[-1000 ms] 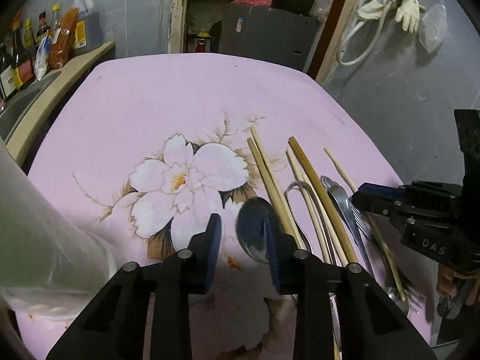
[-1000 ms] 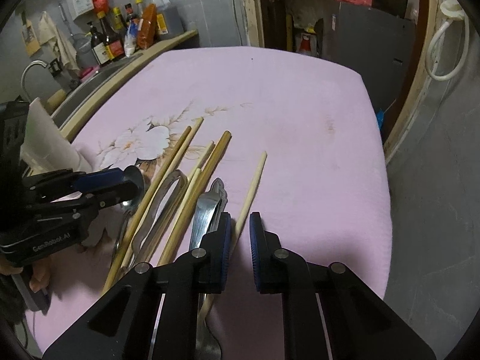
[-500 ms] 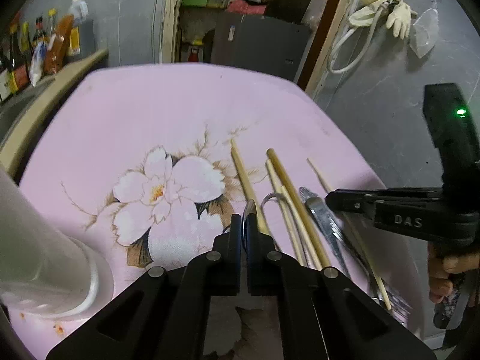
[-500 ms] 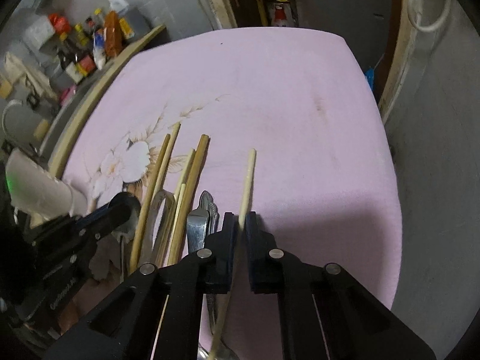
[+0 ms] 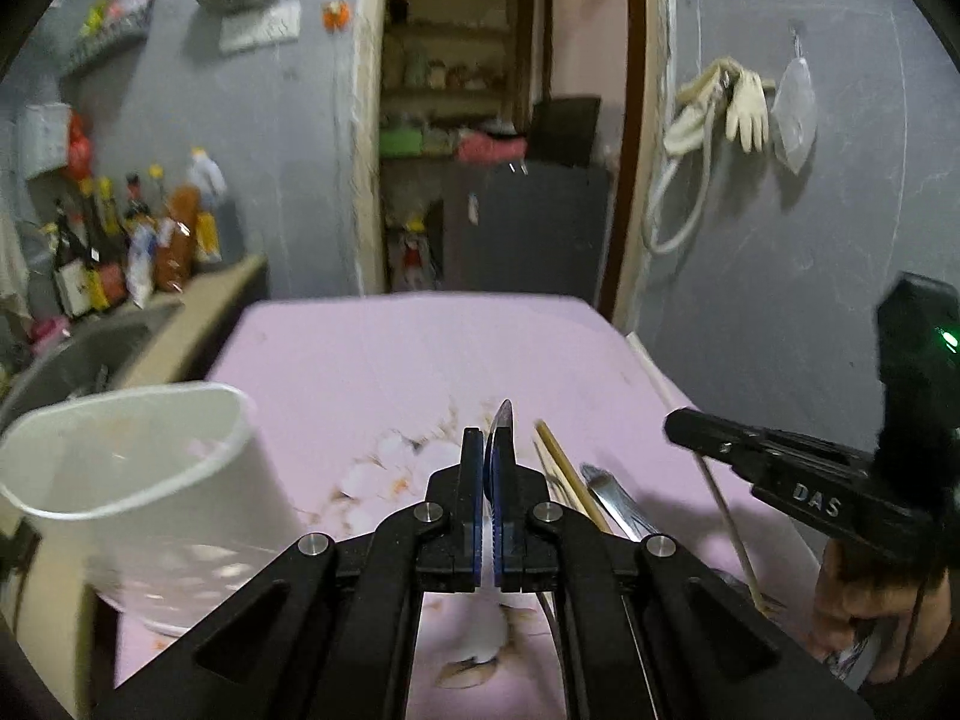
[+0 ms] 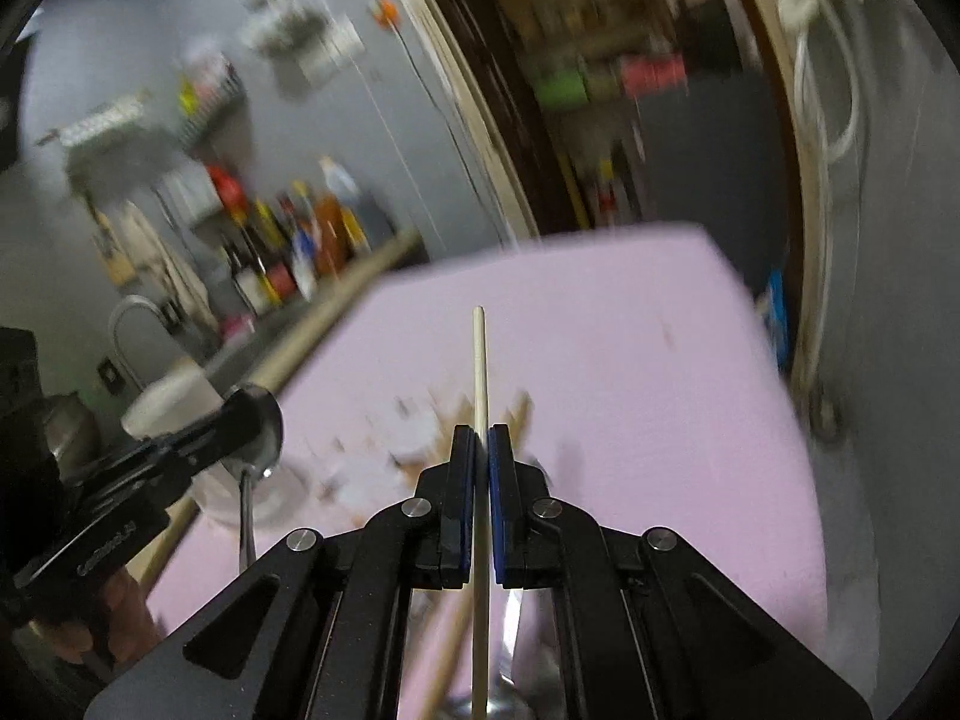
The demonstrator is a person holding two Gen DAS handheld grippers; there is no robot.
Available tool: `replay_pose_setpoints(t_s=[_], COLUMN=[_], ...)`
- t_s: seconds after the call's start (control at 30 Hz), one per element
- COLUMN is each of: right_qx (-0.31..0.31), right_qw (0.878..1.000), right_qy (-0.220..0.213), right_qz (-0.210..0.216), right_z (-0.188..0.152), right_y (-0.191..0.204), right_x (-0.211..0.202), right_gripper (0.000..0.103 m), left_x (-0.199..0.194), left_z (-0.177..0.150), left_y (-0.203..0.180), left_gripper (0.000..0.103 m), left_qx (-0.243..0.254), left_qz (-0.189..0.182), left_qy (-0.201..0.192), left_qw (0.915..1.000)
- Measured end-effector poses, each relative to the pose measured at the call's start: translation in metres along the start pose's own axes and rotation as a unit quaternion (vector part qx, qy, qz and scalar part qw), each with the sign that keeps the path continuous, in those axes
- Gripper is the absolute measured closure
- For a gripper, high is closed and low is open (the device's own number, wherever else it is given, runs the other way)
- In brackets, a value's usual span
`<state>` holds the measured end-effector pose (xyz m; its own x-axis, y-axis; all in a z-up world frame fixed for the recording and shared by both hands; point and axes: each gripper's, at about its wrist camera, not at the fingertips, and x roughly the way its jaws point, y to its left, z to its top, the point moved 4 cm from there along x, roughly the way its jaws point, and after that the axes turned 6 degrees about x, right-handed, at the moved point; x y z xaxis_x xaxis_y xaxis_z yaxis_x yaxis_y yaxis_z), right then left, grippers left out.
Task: Organize utensils
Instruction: 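Lift the spoon with the left tool while the right tool lifts the chopstick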
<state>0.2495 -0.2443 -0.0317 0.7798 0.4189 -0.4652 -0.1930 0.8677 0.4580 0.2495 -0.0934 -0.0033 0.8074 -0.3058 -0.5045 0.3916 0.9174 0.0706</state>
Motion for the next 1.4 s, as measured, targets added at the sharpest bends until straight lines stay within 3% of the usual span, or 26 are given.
replay_pose_setpoints(t_s=[0.17, 0.33, 0.47, 0.6, 0.77, 0.87, 1.1, 1.3, 1.4], right_qx=[-0.048, -0.085, -0.097, -0.101, -0.093, -0.082, -0.078, -0.097, -0.107], right_qw=[0.991, 0.975, 0.963, 0.954, 0.940, 0.938, 0.943, 0.945, 0.948], right_qy=[-0.121, -0.203, -0.240, -0.262, -0.296, -0.301, -0.298, -0.293, -0.284], right_qz=[0.016, 0.041, 0.069, 0.103, 0.143, 0.152, 0.129, 0.104, 0.095], right_z=[0.008, 0.018, 0.026, 0.035, 0.054, 0.058, 0.051, 0.033, 0.024], right_y=[0.048, 0.099, 0.137, 0.172, 0.205, 0.213, 0.215, 0.215, 0.213], right_x=[-0.024, -0.031, -0.026, -0.015, -0.001, 0.013, 0.048, 0.071, 0.079], right_gripper=[0.101, 0.101, 0.101, 0.101, 0.101, 0.101, 0.101, 0.101, 0.101], left_x=[-0.031, -0.064, -0.090, -0.119, -0.142, -0.139, -0.101, -0.073, -0.063], left_z=[0.013, 0.029, 0.038, 0.045, 0.048, 0.043, 0.024, 0.004, -0.005], left_y=[0.020, 0.057, 0.097, 0.139, 0.183, 0.202, 0.233, 0.235, 0.233], left_gripper=[0.102, 0.102, 0.102, 0.102, 0.102, 0.102, 0.102, 0.102, 0.102], left_qx=[-0.007, -0.027, -0.048, -0.068, -0.070, -0.067, -0.076, -0.084, -0.096], left_qz=[0.035, 0.075, 0.111, 0.157, 0.241, 0.279, 0.300, 0.294, 0.277], left_qy=[-0.040, -0.076, -0.103, -0.133, -0.170, -0.179, -0.159, -0.149, -0.134], left_qw=[0.9986, 0.9940, 0.9873, 0.9763, 0.9531, 0.9411, 0.9376, 0.9404, 0.9465])
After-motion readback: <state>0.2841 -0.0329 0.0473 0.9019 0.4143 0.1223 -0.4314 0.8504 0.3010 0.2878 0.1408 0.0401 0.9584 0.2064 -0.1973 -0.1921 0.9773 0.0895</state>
